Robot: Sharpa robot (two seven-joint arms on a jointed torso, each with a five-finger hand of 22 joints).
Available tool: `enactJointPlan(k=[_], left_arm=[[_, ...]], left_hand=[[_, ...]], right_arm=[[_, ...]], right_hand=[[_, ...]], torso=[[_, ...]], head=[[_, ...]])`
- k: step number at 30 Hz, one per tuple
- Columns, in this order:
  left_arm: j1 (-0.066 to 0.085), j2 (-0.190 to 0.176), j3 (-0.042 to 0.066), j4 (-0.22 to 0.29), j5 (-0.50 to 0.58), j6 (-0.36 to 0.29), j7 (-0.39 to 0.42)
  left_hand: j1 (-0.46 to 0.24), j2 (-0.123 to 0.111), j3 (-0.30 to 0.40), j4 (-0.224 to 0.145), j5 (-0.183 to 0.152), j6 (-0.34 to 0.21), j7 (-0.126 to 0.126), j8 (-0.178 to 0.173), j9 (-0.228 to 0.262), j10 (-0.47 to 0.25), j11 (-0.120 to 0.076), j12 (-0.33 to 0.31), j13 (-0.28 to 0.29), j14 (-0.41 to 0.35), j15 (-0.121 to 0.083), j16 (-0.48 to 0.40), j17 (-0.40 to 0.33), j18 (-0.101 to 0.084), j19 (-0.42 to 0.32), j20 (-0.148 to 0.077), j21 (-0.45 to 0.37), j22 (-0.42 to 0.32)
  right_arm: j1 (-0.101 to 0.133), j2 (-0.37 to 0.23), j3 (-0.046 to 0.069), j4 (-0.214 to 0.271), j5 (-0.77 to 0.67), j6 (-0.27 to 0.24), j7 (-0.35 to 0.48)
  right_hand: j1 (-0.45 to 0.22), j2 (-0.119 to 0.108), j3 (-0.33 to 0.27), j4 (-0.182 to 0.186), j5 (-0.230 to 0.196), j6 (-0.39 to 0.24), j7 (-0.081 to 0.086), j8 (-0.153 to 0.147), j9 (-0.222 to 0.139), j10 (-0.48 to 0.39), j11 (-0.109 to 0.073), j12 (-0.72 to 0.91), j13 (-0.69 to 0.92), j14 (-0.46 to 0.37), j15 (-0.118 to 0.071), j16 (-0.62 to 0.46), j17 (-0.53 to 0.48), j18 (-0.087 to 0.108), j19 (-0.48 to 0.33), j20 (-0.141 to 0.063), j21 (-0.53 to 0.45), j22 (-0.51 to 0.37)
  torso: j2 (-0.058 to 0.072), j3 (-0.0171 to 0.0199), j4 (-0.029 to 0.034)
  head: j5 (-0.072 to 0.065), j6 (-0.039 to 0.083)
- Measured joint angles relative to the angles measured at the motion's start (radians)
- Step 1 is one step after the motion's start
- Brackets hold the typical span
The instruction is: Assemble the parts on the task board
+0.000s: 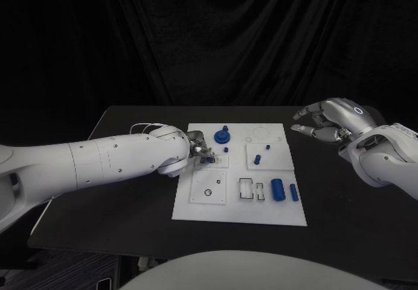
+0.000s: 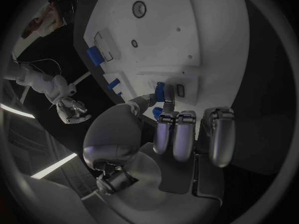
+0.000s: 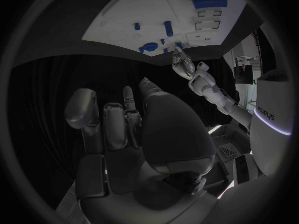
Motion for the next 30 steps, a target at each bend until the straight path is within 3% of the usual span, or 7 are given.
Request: enactJointPlan(k=[16,24,30], left_arm=[[-0.004,0.005,0.000,-0.009,0.003,-0.029,0.016],[-0.007,0.007,0.000,-0.011,0.004,-0.028,0.018],[-0.007,0.006,0.000,-0.008,0.004,-0.024,0.018]], left_hand=[[0.001,0.008,0.000,0.000,-0.003,0.002,-0.002,-0.004,-0.001,0.000,0.000,0.000,0.000,0.000,0.000,0.000,0.000,0.000,0.000,0.000,-0.004,0.000],[-0.001,0.009,0.000,0.000,-0.028,0.002,-0.002,-0.010,0.004,0.000,0.000,0.000,0.000,0.000,0.000,0.000,0.000,0.000,0.000,0.000,-0.008,0.000],[-0.001,0.009,0.000,0.000,-0.028,0.003,-0.002,-0.010,0.004,0.000,0.000,0.000,0.000,0.000,0.000,0.000,0.000,0.000,0.000,0.000,-0.008,0.000]], right_arm=[[0.000,-0.001,0.000,-0.001,0.000,0.000,-0.002],[-0.001,-0.001,0.000,-0.001,0.000,0.001,-0.003],[-0.001,-0.001,0.000,-0.001,0.000,0.002,-0.005]], right_hand=[[0.000,0.000,0.000,0.000,0.000,0.000,0.000,0.000,-0.002,0.000,0.000,0.000,0.000,0.000,0.000,0.000,0.000,0.000,0.000,0.000,0.000,0.000],[0.000,0.000,0.000,0.000,0.000,0.000,0.000,0.000,-0.002,0.000,0.000,0.000,0.000,0.000,0.000,0.000,0.000,0.000,0.000,0.000,-0.004,0.000],[0.000,0.000,0.000,0.000,0.000,0.000,0.000,0.000,-0.002,0.000,0.000,0.000,0.000,0.000,0.000,0.000,0.000,0.000,0.000,0.000,-0.004,0.000]], torso=[[0.001,-0.0007,0.0003],[0.001,-0.0005,-0.0006],[0.000,0.0001,-0.0006]], head=[[0.000,0.000],[0.002,0.000],[0.002,0.000]])
